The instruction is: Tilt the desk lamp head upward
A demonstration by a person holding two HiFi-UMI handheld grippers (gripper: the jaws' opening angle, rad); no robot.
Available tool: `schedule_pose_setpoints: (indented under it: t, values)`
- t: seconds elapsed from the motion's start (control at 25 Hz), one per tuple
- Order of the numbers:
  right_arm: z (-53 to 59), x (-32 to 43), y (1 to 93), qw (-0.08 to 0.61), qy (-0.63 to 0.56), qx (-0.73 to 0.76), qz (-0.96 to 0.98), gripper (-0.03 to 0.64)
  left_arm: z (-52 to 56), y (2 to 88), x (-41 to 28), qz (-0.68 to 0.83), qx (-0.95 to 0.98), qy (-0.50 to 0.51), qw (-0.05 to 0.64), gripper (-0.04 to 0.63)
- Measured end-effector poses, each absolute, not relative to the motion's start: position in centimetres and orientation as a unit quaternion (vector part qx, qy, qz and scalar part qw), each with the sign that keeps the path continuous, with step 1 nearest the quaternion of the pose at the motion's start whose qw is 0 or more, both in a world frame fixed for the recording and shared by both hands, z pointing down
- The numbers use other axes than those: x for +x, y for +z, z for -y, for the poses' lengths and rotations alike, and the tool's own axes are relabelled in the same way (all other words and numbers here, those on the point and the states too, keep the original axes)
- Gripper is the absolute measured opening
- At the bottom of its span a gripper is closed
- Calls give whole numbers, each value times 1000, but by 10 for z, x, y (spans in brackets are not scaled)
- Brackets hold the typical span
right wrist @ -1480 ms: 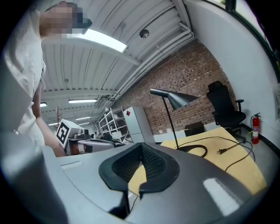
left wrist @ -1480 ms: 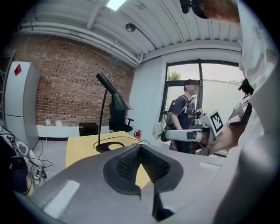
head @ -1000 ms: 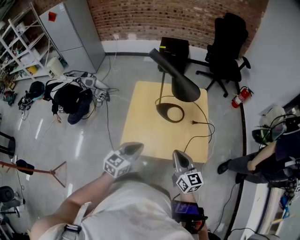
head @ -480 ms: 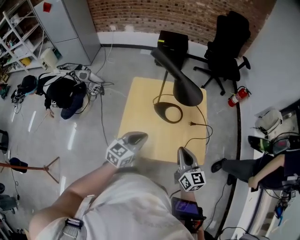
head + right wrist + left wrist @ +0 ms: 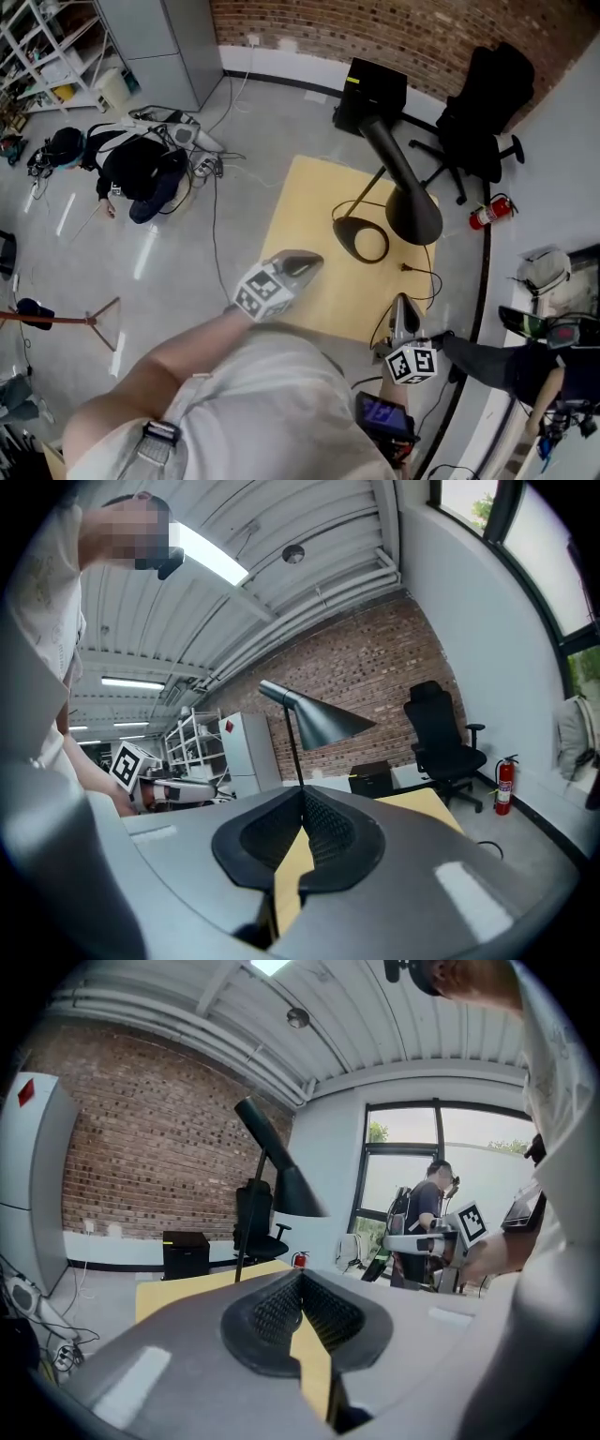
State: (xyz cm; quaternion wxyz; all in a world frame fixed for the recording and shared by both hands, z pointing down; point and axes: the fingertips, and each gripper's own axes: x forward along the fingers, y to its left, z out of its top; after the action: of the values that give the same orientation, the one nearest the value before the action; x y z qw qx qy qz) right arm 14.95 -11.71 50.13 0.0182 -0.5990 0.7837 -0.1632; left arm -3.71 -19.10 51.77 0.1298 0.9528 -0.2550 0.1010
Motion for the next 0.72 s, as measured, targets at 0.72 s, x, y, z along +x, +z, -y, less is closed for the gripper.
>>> schedule_pose_setpoints:
  t: [0.72]
  values:
    - [186,195,473,30,-135,-635,-760,11,249,499,-41,232,959,98,133,1]
